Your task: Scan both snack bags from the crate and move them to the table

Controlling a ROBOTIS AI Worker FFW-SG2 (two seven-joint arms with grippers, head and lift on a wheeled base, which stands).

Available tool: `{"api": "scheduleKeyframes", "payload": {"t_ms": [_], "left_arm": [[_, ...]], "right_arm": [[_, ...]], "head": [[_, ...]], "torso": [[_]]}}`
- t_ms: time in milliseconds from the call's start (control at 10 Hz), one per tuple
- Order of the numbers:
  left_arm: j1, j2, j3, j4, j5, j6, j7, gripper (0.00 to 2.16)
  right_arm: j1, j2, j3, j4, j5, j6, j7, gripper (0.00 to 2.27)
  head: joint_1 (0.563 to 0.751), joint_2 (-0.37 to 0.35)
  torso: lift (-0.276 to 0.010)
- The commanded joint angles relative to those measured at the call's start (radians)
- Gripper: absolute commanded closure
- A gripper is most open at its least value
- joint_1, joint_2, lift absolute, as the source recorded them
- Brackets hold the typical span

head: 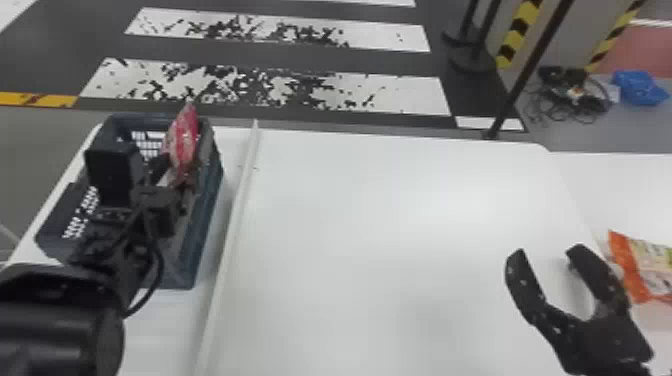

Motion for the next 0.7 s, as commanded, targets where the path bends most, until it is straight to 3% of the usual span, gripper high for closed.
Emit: {"api": "scheduleKeyframes", "payload": {"t_ms": [0, 100, 300, 600], "left_arm": [[0.019, 0.001, 0.0, -0.024, 0.002, -0.008, 0.017, 1.29], [0.025, 0.001, -0.003, -0.036, 0.004, -0.012, 0.052, 1.67], [0.045, 0.003, -0.003, -0.073, 0.002, -0.012, 0.08, 2.15], [0.103, 0.01, 0.004, -0.135, -0.005, -0.091, 0.095, 2.15]], "right_arm": [[0.005, 0.0, -0.001, 0.0, -0.001, -0.003, 0.0, 0.14], [0.01, 0.0, -0.001, 0.0, -0.003, -0.006, 0.0, 0.14], [0.014, 0.0, 0.002, 0.0, -0.006, -0.009, 0.0, 0.14], [0.025, 0.001, 0.008, -0.001, -0.007, -0.037, 0.0, 0.14]], "head": [[0.695, -0.072], [0.695, -0.073], [0.695, -0.064], [0.695, -0.059]], "torso": [[-0.087], [-0.087], [-0.087], [-0.087]]}}
